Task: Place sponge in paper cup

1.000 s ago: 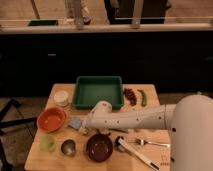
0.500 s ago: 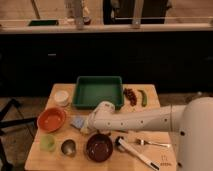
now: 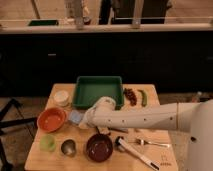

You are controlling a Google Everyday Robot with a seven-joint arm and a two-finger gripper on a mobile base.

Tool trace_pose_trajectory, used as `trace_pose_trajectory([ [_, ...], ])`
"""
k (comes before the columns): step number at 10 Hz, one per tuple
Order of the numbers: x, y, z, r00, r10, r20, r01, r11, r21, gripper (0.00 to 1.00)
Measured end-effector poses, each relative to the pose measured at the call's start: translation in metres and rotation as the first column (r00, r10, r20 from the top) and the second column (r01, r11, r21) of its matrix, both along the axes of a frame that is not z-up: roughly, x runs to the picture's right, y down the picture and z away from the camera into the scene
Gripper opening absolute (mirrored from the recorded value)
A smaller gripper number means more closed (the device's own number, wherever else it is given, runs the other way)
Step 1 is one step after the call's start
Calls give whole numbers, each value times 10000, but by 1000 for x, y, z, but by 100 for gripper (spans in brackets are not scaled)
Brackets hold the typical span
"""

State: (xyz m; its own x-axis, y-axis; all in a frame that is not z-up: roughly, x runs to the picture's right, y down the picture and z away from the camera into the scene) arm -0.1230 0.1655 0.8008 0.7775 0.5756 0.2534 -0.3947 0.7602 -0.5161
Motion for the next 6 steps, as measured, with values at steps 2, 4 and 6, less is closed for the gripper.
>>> trace_pose_trajectory([
  [2, 2, -20, -6, 9964, -561, 631, 535, 9977, 421, 0],
  [4, 6, -41, -9, 9858, -1133, 1238, 1063, 9924, 623, 0],
  [6, 11, -63, -14, 9646, -1597, 2101, 1472, 9863, 738, 0],
])
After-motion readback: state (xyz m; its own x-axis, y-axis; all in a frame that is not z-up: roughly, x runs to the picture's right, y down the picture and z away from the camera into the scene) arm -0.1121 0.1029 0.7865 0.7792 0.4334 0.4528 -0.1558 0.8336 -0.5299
